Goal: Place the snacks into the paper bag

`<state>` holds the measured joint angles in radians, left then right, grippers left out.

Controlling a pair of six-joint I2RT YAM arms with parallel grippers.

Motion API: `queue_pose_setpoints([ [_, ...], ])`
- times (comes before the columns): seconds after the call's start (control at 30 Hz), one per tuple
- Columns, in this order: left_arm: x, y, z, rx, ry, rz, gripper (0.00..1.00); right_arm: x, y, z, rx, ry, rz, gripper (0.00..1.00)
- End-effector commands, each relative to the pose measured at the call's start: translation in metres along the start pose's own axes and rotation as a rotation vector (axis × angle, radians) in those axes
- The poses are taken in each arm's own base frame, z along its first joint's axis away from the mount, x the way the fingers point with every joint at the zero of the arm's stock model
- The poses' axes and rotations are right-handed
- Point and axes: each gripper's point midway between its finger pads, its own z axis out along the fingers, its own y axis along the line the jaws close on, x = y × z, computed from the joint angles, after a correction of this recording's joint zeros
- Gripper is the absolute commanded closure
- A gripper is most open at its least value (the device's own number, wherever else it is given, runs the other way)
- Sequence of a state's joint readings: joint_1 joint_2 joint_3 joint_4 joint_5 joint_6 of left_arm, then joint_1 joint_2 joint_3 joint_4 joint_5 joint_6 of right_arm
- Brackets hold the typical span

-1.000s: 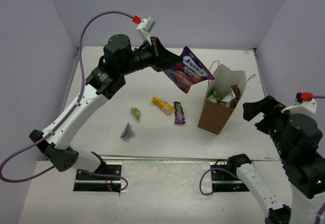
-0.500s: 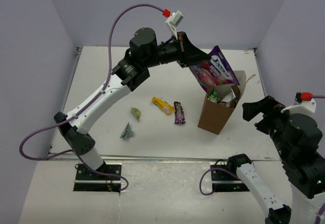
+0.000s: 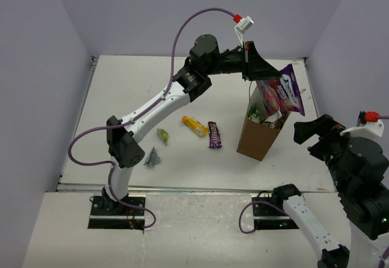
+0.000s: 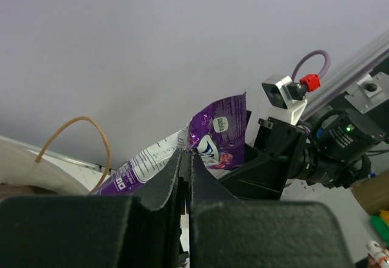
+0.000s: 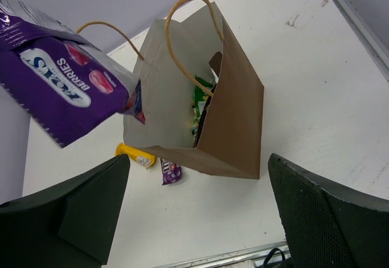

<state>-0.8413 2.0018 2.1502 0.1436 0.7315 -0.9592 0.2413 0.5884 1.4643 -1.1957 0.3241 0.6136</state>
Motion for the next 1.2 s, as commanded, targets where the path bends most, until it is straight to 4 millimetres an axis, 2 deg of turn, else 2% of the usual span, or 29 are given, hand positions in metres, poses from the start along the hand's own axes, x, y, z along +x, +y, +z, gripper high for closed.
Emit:
queue_pose_setpoints([
  [0.0,-0.011,-0.047,0.001,0.201,0.000,0.049,1.00,-0.010,0.000,-0.002,0.006,-0.043,0.013,0.01],
  [0.23,-0.005,-0.024,0.010,0.218,0.005,0.021,1.00,-0.010,-0.004,-0.002,0.017,-0.049,0.001,0.01],
  [0.33,0.000,-0.001,0.012,0.197,0.016,-0.012,1.00,-0.010,-0.005,0.000,0.026,-0.051,-0.002,0.01],
  [0.53,-0.002,0.027,0.009,0.159,0.000,-0.033,1.00,-0.010,-0.008,-0.001,0.036,-0.056,-0.007,0.01],
  [0.57,-0.002,0.031,0.009,0.148,-0.004,-0.036,0.93,-0.010,-0.008,-0.001,0.037,-0.057,-0.007,0.01],
  [0.63,-0.005,0.039,0.008,0.111,-0.014,-0.035,0.68,-0.009,-0.009,-0.001,0.039,-0.057,-0.009,0.01],
  [0.7,-0.013,0.027,0.005,0.118,-0.028,0.007,0.42,-0.010,-0.010,-0.001,0.042,-0.060,-0.010,0.01],
  [0.73,-0.013,0.027,0.005,0.118,-0.028,0.010,0.42,-0.010,-0.010,-0.001,0.042,-0.060,-0.010,0.01],
  [0.87,-0.023,-0.004,-0.002,0.162,-0.033,0.043,0.34,-0.010,-0.009,0.000,0.042,-0.058,-0.009,0.01],
  [0.93,-0.024,-0.013,-0.006,0.161,-0.027,0.059,0.32,-0.009,-0.009,0.001,0.041,-0.055,-0.011,0.01],
  [0.97,-0.031,-0.029,-0.012,0.165,-0.036,0.088,0.30,-0.009,-0.009,0.001,0.043,-0.054,-0.009,0.01],
  [1.03,-0.028,-0.024,-0.019,0.105,-0.024,0.116,0.27,-0.009,-0.008,0.001,0.039,-0.052,-0.008,0.01],
  [1.07,-0.038,-0.042,-0.028,0.079,-0.055,0.157,0.25,-0.009,-0.008,0.001,0.038,-0.051,-0.006,0.01],
  [1.1,-0.029,-0.028,-0.035,-0.015,-0.026,0.119,0.24,-0.007,-0.008,0.002,0.039,-0.046,-0.006,0.01],
  [1.13,-0.021,-0.008,-0.043,-0.114,-0.010,0.188,0.23,-0.006,-0.008,0.002,0.037,-0.043,-0.004,0.01],
  [1.17,-0.037,0.000,-0.061,-0.287,-0.089,0.219,0.18,-0.005,-0.007,0.002,0.036,-0.041,-0.001,0.01],
])
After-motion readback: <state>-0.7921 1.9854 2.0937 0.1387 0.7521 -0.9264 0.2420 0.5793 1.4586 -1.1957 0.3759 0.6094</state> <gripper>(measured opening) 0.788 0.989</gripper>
